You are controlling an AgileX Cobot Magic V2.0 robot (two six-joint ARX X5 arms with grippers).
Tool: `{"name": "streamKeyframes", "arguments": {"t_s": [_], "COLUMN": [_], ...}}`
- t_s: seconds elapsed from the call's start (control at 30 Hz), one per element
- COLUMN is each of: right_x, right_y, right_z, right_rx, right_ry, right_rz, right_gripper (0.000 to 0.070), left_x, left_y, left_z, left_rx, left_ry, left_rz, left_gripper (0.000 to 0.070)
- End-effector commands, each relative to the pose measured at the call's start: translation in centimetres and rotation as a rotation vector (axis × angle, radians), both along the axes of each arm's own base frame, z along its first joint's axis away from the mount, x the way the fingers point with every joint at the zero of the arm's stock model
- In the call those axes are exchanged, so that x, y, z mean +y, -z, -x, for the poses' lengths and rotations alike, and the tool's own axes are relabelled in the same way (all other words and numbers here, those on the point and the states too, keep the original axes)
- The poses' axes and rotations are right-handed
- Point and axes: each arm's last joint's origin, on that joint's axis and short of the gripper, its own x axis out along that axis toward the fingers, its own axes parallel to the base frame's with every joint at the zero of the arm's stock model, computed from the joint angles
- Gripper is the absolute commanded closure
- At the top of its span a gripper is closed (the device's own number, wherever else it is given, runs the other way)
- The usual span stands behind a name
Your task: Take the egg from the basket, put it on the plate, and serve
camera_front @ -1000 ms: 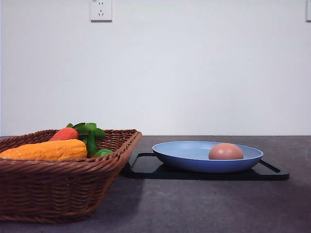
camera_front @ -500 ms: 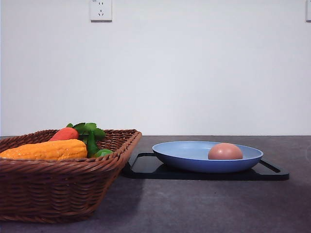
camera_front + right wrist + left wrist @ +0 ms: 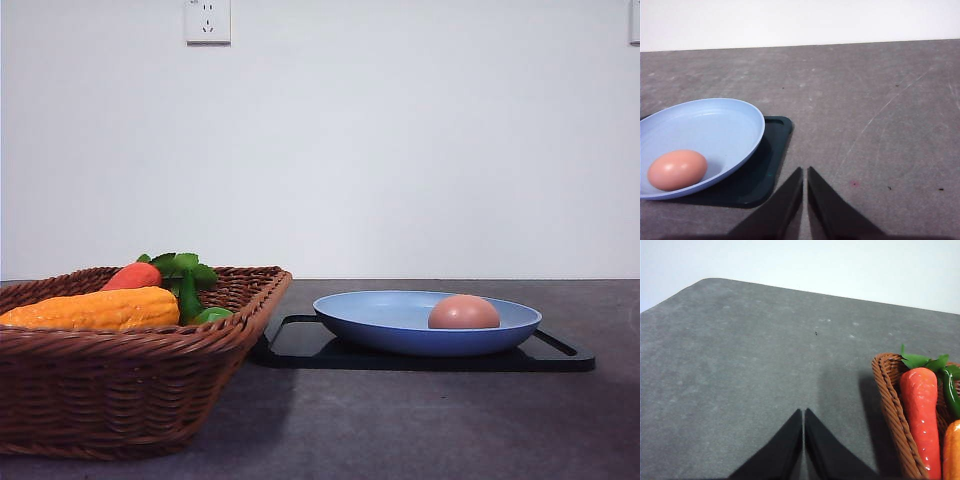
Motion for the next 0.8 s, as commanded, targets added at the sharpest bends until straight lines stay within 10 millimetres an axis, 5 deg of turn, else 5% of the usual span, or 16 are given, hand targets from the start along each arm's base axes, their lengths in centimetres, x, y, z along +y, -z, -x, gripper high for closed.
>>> {"name": "streamKeyframes", "arguments": {"t_s": [0.0,0.77], "right_x": [-0.02,-0.02], "right_y": [-0.09,-0.09], "right_z": [-0.01,-0.01], "right_rx": [-0.011,-0.011], "right_ry": [0.008,0.008], "right_rz": [-0.013,-0.013], "right_gripper": [0.0700,0.0700], "left_x": [0.01,0.01], "left_y": [0.61,0.61], "left_z": [-0.07,-0.07], "left_rx": [0.021,0.021], "left_ry": [-0.003,-0.003], "left_rz": [0.003,0.003], "left_gripper": [0.0700,0.0700]}}
